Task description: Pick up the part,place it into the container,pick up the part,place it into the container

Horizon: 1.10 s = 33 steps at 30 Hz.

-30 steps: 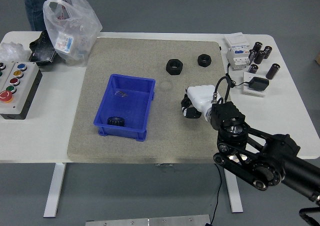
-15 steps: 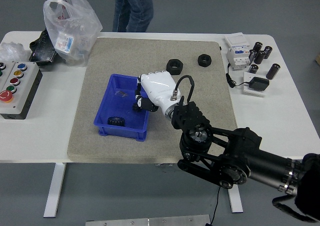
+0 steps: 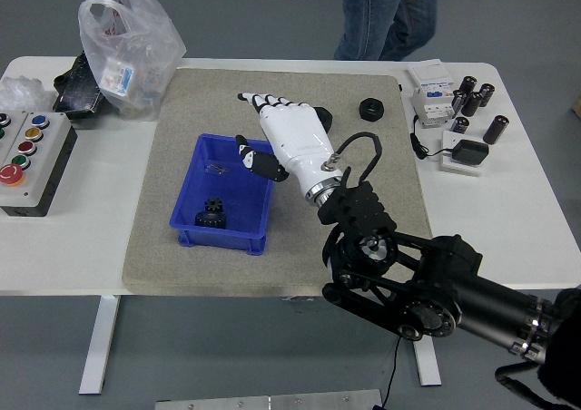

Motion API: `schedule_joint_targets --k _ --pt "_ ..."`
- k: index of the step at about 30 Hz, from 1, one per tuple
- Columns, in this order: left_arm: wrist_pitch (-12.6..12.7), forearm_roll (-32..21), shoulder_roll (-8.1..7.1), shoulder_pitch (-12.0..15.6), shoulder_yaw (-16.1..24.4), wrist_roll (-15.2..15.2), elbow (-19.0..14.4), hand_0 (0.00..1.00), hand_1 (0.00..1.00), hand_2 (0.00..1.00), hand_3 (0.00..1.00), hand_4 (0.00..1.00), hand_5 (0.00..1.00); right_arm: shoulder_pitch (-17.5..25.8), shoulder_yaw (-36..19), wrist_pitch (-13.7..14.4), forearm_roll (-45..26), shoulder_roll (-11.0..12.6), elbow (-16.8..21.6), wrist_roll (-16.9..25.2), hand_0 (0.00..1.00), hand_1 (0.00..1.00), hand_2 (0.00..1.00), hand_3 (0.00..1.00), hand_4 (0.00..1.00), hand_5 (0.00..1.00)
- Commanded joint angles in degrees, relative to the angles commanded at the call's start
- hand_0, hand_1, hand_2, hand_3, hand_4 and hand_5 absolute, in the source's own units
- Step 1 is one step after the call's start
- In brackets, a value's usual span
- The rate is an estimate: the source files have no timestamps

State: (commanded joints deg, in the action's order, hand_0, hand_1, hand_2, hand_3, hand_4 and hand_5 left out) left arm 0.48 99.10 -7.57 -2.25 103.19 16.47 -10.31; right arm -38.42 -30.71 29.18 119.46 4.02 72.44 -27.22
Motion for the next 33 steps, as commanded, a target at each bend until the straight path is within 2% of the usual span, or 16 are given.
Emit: schedule_joint_targets --k 3,4,5,9,10,15,16,21,22,26,33 --pt "0.0 0.2 0.08 0.3 0.3 0.0 0.0 0.612 0.603 0.594 0.624 0.594 0.428 3.7 -5.3 3.4 -6.6 1.9 0.1 5.4 0.464 0.702 0.755 0.775 0.58 0.322" --pt "0.1 0.3 0.1 0.3 0.5 0.0 0.0 0.612 0.603 0.594 0.624 0.596 0.426 5.0 -7.2 3.9 -9.0 2.5 -0.1 7.6 0.462 0.677 0.72 0.736 0.629 0.337" --pt "0.1 0.3 0.12 0.4 0.6 -0.1 0.0 0.612 0.603 0.594 0.624 0.596 0.426 6.4 -9.0 4.1 -11.4 3.0 -0.3 9.9 0.462 0.677 0.72 0.736 0.629 0.337" --pt "0.1 0.8 0.21 0.6 1.1 -0.1 0.0 0.612 0.603 0.594 0.624 0.596 0.426 11.4 -15.6 3.2 -20.2 4.2 -1.5 17.9 0.462 0.677 0.72 0.736 0.629 0.337" --pt "0.1 0.9 0.24 0.6 1.2 -0.2 0.0 0.612 0.603 0.594 0.624 0.6 0.421 12.7 -17.2 2.9 -22.6 4.4 -1.7 19.9 0.479 0.689 0.724 0.742 0.723 0.448" --pt "0.0 1.0 0.25 0.2 1.2 -0.4 0.0 0.612 0.603 0.594 0.624 0.6 0.421 18.7 -23.8 1.7 -32.8 4.4 -2.1 28.0 0.479 0.689 0.724 0.742 0.723 0.448" --pt "0.0 1.0 0.21 0.2 1.1 -0.4 0.0 0.612 0.604 0.594 0.623 0.603 0.414 20.0 -25.2 1.5 -34.9 4.4 -2.0 29.7 0.527 0.706 0.728 0.749 0.751 0.476" --pt "-0.2 1.4 0.08 0.3 1.2 -0.3 0.0 0.612 0.604 0.594 0.623 0.603 0.414 26.1 -30.8 1.3 -43.8 4.5 -1.1 36.8 0.527 0.706 0.728 0.749 0.751 0.476" --pt "-0.2 1.5 0.0 0.4 1.2 -0.3 0.0 0.612 0.604 0.593 0.623 0.604 0.408 27.1 -31.6 1.2 -45.2 4.5 -1.0 37.9 0.553 0.711 0.729 0.744 0.758 0.499" --pt "-0.2 1.5 -0.42 0.7 1.0 -0.5 0.0 0.612 0.604 0.593 0.623 0.604 0.408 30.0 -34.0 0.9 -50.5 4.2 -0.6 41.3 0.553 0.711 0.729 0.744 0.758 0.499" --pt "-0.2 0.3 -0.65 1.2 0.3 -0.8 0.0 0.612 0.603 0.592 0.622 0.608 0.399 31.8 -37.8 0.8 -52.7 3.5 1.4 42.4 0.567 0.715 0.728 0.742 0.758 0.504"
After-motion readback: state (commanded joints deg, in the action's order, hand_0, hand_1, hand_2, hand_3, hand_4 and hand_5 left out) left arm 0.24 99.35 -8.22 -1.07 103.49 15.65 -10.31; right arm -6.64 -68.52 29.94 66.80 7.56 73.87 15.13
